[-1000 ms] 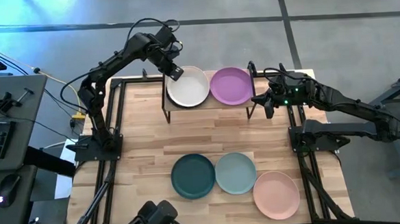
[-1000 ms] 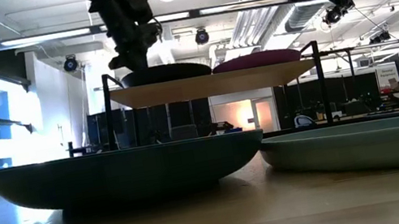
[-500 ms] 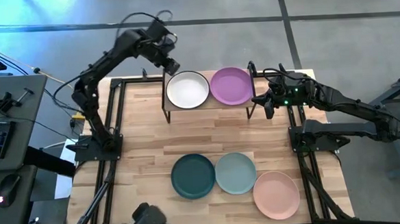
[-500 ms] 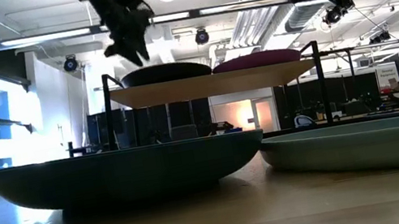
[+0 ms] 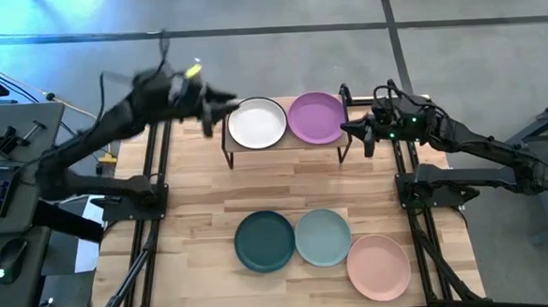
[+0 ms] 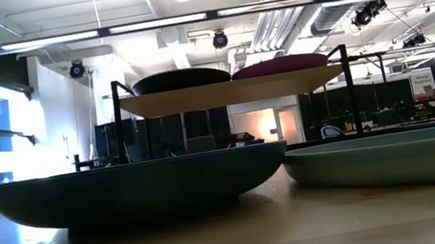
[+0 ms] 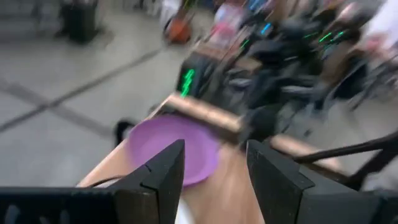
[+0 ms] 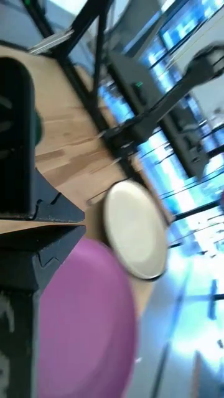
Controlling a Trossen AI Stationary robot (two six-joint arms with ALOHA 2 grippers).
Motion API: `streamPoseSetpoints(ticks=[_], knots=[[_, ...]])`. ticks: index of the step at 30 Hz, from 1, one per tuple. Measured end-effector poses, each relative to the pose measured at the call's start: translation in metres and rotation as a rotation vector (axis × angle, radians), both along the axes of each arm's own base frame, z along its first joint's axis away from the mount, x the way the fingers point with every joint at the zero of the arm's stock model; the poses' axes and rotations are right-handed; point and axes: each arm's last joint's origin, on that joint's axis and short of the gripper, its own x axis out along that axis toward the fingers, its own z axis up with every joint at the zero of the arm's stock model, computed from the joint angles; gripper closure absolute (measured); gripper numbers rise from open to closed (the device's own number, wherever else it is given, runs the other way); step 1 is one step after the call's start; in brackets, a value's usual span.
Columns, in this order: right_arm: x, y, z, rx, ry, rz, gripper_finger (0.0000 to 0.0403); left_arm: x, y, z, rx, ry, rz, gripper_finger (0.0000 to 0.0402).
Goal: Place and stack plates onto a shelf
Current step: Stack the light orange on top of the purple plate on the shelf
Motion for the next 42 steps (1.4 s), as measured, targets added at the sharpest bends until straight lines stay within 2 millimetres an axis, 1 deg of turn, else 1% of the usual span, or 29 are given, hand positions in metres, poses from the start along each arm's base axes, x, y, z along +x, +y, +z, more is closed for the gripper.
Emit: streamPoseSetpoints(ticks=[2, 5, 7, 10, 14, 19, 21, 23, 25, 28, 31, 34, 38, 42], knots=[[0.001, 0.000, 0.004, -0.017, -0.044, 0.007, 0.0403, -0.012, -0.019, -0.013, 0.023, -0.087, -0.012, 0.0240], [0.002, 0.000, 0.009, -0.044, -0.086, 0.021, 0.0402, -0.029, -0.041, -0.035, 0.057, -0.189, -0.001, 0.0240], [0.002, 0.000, 0.010, -0.061, -0.095, 0.027, 0.0402, -0.039, -0.051, -0.050, 0.069, -0.233, 0.017, 0.0240], [0.002, 0.000, 0.011, -0.064, -0.099, 0.028, 0.0402, -0.050, -0.058, -0.065, 0.078, -0.279, 0.037, 0.0240], [0.002, 0.000, 0.010, -0.063, -0.098, 0.029, 0.0402, -0.060, -0.061, -0.070, 0.079, -0.309, 0.055, 0.0241], [0.003, 0.000, 0.010, -0.048, -0.102, 0.028, 0.0402, -0.061, -0.062, -0.070, 0.061, -0.322, 0.058, 0.0241], [0.003, 0.000, 0.011, 0.017, -0.125, 0.029, 0.0402, -0.061, -0.062, -0.070, 0.043, -0.328, 0.058, 0.0241], [0.004, 0.002, 0.014, 0.116, -0.184, 0.071, 0.0401, -0.061, -0.061, -0.070, 0.024, -0.332, 0.058, 0.0241], [0.006, 0.010, 0.018, 0.194, -0.227, 0.155, 0.0394, -0.061, -0.061, -0.070, 0.011, -0.335, 0.058, 0.0241], [0.011, 0.027, 0.017, 0.270, -0.212, 0.256, 0.0371, -0.061, -0.062, -0.070, 0.010, -0.335, 0.054, 0.0241], [0.020, 0.046, 0.008, 0.340, -0.124, 0.315, 0.0335, -0.061, -0.062, -0.070, 0.010, -0.335, 0.054, 0.0241], [0.029, 0.068, -0.009, 0.430, 0.038, 0.382, 0.0292, -0.061, -0.062, -0.070, 0.010, -0.335, 0.055, 0.0241], [0.030, 0.096, -0.039, 0.541, 0.373, 0.465, 0.0245, -0.060, -0.061, -0.070, 0.010, -0.334, 0.055, 0.0241], [0.019, 0.116, -0.065, 0.568, 0.704, 0.462, 0.0219, -0.060, -0.061, -0.070, 0.010, -0.334, 0.054, 0.0241]])
